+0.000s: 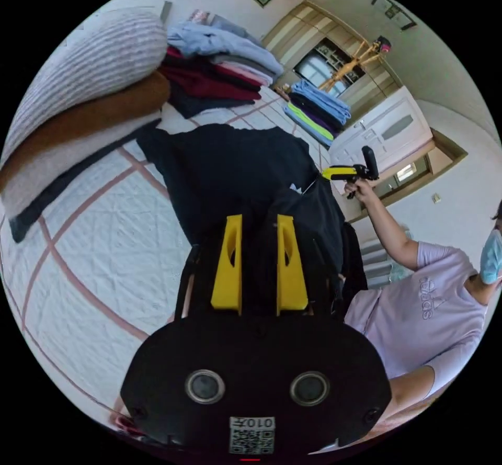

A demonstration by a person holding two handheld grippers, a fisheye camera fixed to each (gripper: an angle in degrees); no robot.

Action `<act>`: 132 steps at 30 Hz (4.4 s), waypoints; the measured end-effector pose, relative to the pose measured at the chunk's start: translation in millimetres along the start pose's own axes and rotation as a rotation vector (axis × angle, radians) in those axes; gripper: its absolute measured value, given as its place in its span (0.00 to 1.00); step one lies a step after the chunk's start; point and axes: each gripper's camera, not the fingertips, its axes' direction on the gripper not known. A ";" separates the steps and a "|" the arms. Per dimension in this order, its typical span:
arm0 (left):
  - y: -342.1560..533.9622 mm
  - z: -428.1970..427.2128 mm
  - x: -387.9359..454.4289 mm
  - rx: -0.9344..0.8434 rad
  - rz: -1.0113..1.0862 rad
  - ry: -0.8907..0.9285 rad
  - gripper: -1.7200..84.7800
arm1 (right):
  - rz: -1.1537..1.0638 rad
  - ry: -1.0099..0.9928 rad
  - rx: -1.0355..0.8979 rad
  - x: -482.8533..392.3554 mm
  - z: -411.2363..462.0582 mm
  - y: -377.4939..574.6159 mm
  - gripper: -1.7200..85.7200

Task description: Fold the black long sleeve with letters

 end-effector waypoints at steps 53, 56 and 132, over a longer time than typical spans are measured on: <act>304.6 119.5 210.4 -0.583 0.464 -0.416 0.10 | -0.141 -0.089 -0.324 -56.4 -125.7 190.0 0.09; 298.1 80.6 201.0 -0.527 0.421 -0.437 0.11 | -0.137 -0.037 -0.239 -63.4 -151.3 194.3 0.09; 272.3 -74.4 158.2 -0.112 0.608 0.060 0.03 | -0.417 -0.166 -0.076 -37.8 -60.0 214.9 0.08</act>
